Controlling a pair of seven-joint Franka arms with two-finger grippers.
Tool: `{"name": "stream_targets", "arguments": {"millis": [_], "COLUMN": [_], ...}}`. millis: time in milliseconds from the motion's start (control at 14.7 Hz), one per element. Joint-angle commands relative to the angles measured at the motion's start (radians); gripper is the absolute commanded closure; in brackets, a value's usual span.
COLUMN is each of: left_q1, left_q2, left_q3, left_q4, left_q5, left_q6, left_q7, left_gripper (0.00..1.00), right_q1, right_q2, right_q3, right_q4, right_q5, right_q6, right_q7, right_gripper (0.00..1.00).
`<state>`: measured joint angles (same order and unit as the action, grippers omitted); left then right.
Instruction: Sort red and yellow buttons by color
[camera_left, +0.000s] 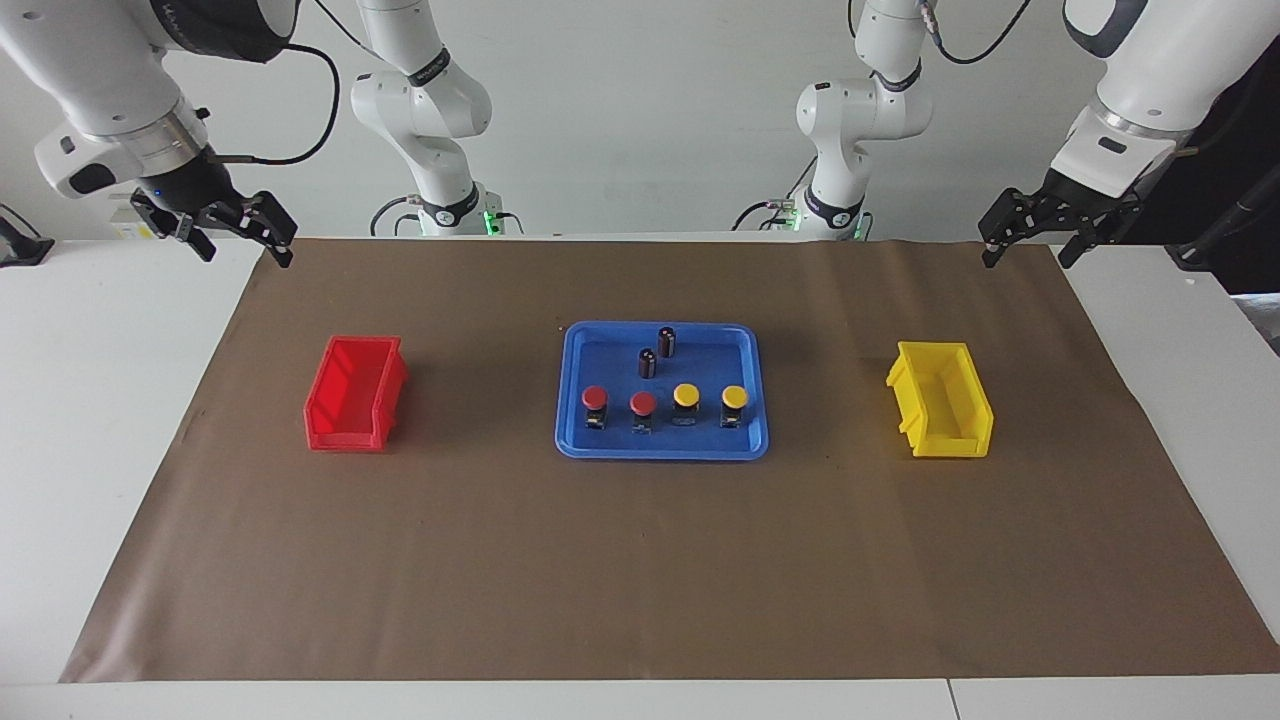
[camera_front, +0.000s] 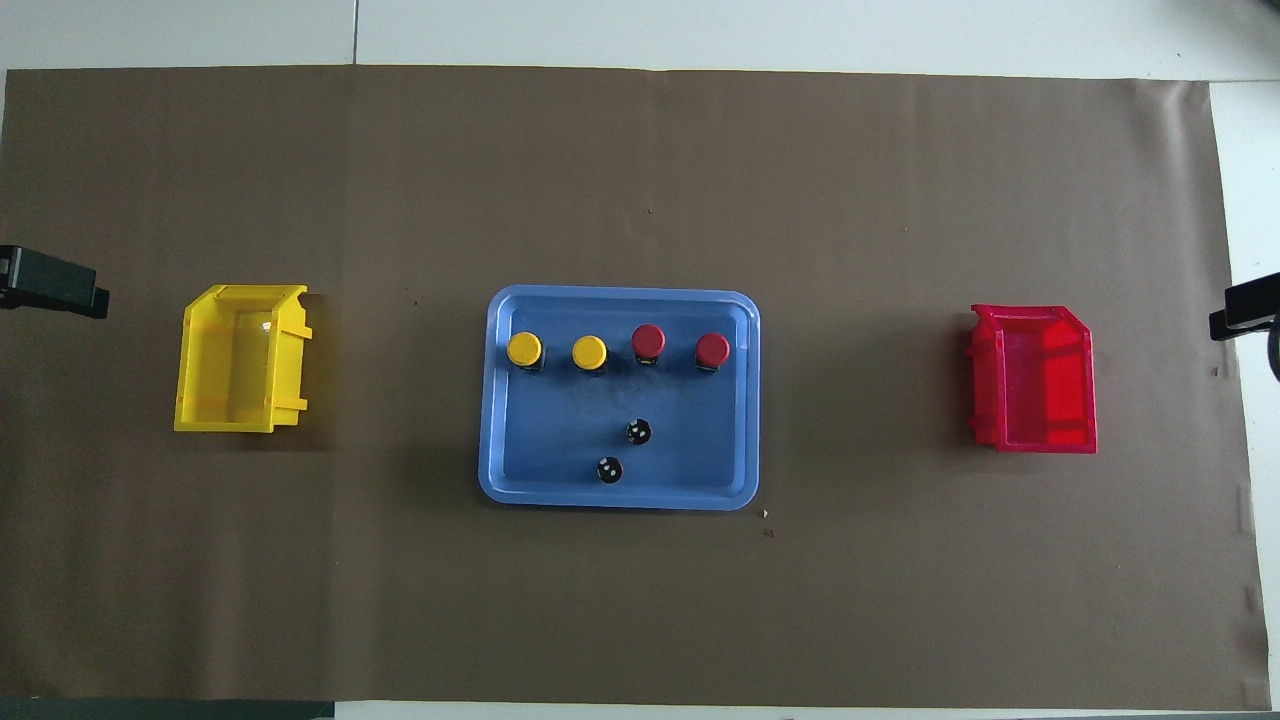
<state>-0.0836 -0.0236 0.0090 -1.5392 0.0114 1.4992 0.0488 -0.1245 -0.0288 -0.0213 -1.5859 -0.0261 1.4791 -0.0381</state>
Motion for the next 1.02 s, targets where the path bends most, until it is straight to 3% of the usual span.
{"name": "stream_targets", "arguments": {"millis": [0,409,682,955], "left_q1": [0.012,0.012,0.012,0.012], "left_q2": [-0.019,-0.019,-0.019,-0.019], "left_q3": [-0.008,-0.007,-0.007,-0.007], "left_q4": [-0.022,-0.022,-0.022,-0.022], "left_q5": [0.019,0.019,0.019,0.019], "left_q6": [0.006,0.004,0.004,0.004], "left_q7": [0.006,0.006,0.006,0.006], "left_gripper": [0.00,0.00,0.00,0.00], "right_q1": [-0.004,-0.001,0.080,0.250], "right_q2": [-0.005,-0.006,0.030,0.168], "right_q3": [0.006,0.009,0.015,0.015], "right_q4": [-0.005,-0.009,0.059,0.184], "right_q5": [-0.006,-0.005,-0.006,-0.006], "right_q6": [0.013,0.007,0.007,0.009], "right_q7": [0.017,0.017,0.052,0.209], "right_gripper": [0.00,0.00,0.00,0.00]}}
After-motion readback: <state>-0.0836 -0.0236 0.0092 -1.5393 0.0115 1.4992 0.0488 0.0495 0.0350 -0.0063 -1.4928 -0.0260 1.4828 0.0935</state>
